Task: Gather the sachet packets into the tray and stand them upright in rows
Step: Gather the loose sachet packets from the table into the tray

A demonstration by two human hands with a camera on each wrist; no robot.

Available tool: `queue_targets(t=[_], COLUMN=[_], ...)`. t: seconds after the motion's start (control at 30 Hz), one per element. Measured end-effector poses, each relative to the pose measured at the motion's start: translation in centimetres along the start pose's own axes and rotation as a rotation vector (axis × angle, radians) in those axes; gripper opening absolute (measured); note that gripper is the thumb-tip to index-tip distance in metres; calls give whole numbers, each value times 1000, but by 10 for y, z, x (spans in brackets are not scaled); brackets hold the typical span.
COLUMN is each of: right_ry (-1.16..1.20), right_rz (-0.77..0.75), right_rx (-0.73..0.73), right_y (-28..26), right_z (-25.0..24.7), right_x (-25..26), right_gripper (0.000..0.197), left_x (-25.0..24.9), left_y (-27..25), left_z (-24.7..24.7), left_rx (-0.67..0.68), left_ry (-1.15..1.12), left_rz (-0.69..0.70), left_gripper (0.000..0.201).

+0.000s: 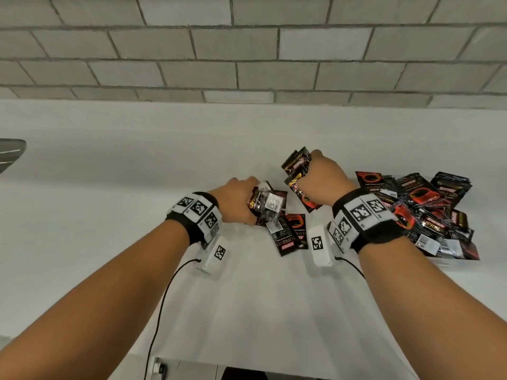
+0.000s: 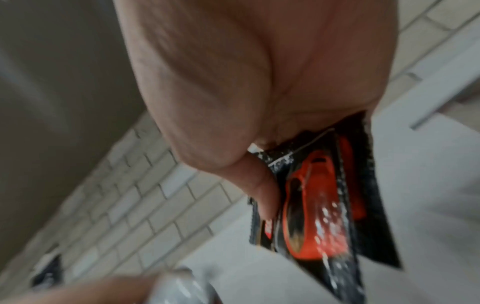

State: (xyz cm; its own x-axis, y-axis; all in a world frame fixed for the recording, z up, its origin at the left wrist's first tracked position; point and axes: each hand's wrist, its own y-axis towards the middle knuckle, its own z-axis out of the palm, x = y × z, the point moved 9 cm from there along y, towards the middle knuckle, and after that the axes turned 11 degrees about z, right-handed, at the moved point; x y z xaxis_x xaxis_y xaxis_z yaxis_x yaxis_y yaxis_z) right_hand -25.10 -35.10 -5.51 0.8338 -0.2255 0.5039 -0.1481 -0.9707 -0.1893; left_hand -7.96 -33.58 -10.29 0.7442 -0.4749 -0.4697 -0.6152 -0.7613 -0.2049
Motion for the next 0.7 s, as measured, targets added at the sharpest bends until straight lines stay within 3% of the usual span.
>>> queue_targets(t=[0.17, 0.23, 0.3, 0.5, 0.6, 0.7], right_ry=[-112, -186, -251, -206, -199, -234], right_rz=[-64, -57, -80, -253, -289, -274], right_rx=[273, 351, 326, 250, 314, 332], right_y=[-62, -72, -72, -72, -73, -71], right_z=[19, 41, 55, 68, 76, 79], right_x=[2, -9, -17, -13, -14, -15], right_gripper=[14, 10, 15, 34, 44, 48], left_x=[-14, -16, -18, -6, 3, 9], left_y=[10, 11, 9, 0, -6, -4], left_z=[34, 35, 33, 33, 18, -3], left_rx=[-5, -20, -11, 55, 36, -44], left_ry=[268, 260, 246, 248, 105, -8], left_rz=[79, 108, 118, 46, -10, -81], left_gripper=[88, 77, 62, 41, 46, 63])
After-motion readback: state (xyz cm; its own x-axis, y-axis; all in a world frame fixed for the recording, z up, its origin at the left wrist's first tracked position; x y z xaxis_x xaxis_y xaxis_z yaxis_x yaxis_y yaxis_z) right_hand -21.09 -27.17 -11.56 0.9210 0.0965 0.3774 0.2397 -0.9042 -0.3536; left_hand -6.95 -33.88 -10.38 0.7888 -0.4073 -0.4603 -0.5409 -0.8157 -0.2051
